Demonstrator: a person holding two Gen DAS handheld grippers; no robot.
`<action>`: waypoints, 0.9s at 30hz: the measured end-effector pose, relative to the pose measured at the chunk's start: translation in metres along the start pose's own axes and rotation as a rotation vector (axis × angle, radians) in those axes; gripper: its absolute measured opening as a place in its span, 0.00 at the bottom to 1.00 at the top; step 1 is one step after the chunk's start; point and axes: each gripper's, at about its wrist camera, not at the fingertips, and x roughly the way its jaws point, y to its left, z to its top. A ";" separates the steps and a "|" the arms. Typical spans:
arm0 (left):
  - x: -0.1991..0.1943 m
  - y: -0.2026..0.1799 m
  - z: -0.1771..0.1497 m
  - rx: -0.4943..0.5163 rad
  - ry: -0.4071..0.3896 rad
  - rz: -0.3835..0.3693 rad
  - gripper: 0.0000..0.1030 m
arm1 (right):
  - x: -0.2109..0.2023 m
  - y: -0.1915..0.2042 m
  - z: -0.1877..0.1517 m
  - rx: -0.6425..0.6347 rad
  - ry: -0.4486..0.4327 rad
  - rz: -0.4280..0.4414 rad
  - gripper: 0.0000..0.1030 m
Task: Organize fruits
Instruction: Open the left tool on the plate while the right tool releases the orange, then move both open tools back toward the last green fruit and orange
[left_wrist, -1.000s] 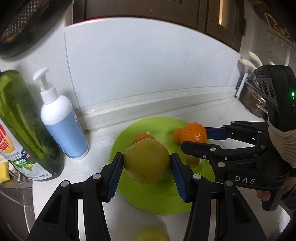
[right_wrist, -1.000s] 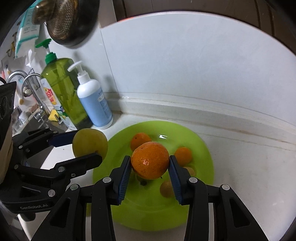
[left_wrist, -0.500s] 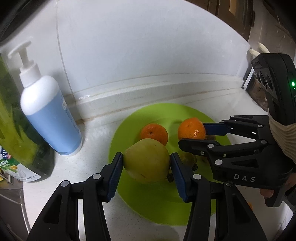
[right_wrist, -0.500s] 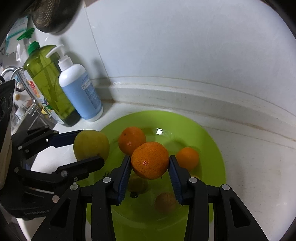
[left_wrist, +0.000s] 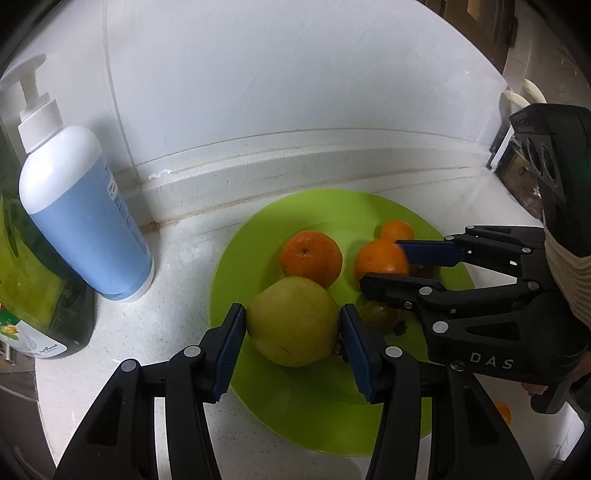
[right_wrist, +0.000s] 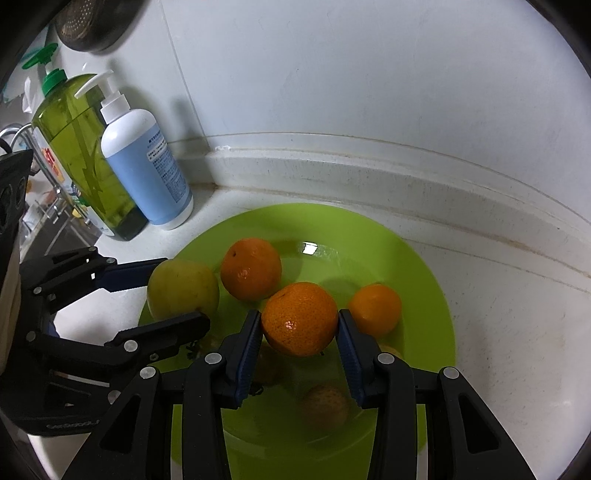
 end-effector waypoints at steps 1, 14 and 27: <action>-0.001 0.000 0.000 0.003 -0.011 -0.002 0.51 | -0.001 0.000 0.000 -0.003 -0.002 0.000 0.41; -0.034 -0.005 0.003 0.005 -0.083 0.034 0.55 | -0.021 0.004 -0.003 -0.016 -0.037 -0.025 0.42; -0.113 -0.020 -0.010 -0.040 -0.195 0.044 0.67 | -0.096 0.027 -0.023 -0.005 -0.174 -0.045 0.49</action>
